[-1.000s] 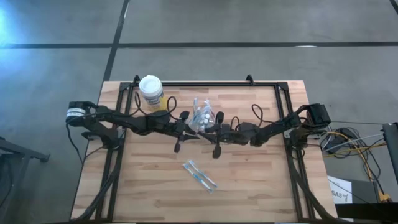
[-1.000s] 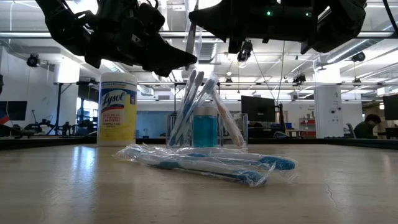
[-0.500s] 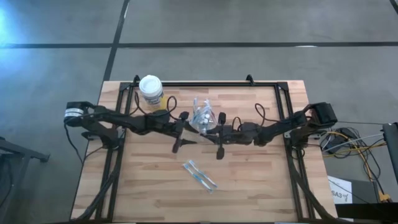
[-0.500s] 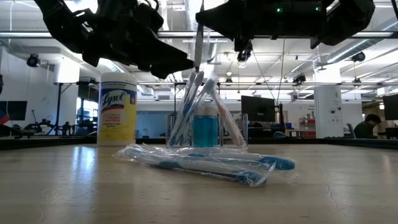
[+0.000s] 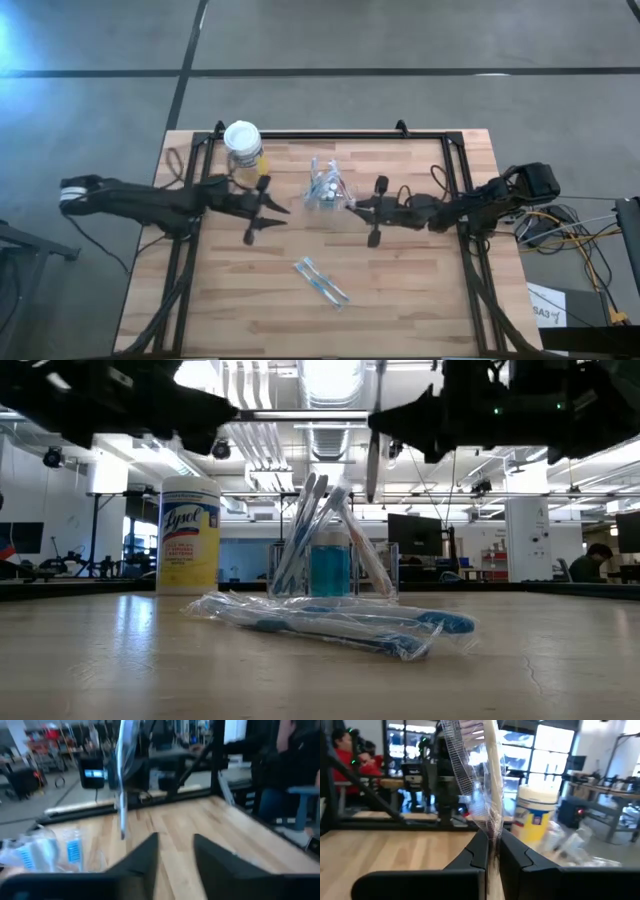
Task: Pick & Place toothbrushing station
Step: Put the purple toothbrush into the right section of the transparent organizer
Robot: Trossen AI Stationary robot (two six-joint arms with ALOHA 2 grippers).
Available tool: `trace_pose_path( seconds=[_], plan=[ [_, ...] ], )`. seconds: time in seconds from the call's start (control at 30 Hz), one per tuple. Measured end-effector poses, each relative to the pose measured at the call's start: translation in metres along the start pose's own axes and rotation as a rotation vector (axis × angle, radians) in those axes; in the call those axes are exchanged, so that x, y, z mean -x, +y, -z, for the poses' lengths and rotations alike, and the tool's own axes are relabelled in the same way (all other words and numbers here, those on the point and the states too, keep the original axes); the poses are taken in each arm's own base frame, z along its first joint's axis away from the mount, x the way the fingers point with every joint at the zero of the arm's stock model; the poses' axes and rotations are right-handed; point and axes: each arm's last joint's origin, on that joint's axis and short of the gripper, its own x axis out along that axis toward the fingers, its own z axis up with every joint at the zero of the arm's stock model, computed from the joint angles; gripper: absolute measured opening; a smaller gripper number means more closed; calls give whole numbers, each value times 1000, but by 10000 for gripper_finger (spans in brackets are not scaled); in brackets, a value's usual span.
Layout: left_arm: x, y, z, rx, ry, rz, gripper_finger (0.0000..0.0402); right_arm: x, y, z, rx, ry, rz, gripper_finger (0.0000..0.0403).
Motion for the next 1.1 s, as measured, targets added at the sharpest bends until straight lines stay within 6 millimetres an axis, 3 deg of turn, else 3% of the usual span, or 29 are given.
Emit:
trace_pose_path(
  seconds=[0.1, 0.17, 0.5, 0.73, 1.1],
  plan=[
    [20, -6, -1, -3, -58, -6, 44, 5, -9, 4, 3, -27, 31, 14],
    [32, -11, 1, -12, -93, 4, 13, 4, -15, 8, 5, -21, 59, 14],
    [65, -25, 22, -11, -188, 16, 6, 1, -38, 26, 20, 54, 189, 13],
    [69, -27, 28, 13, -196, 18, 13, -4, -52, 34, -64, 145, 244, 13],
    [69, -27, 31, 22, -168, 21, 12, -6, -55, 39, -191, 197, 334, 13]
  ],
)
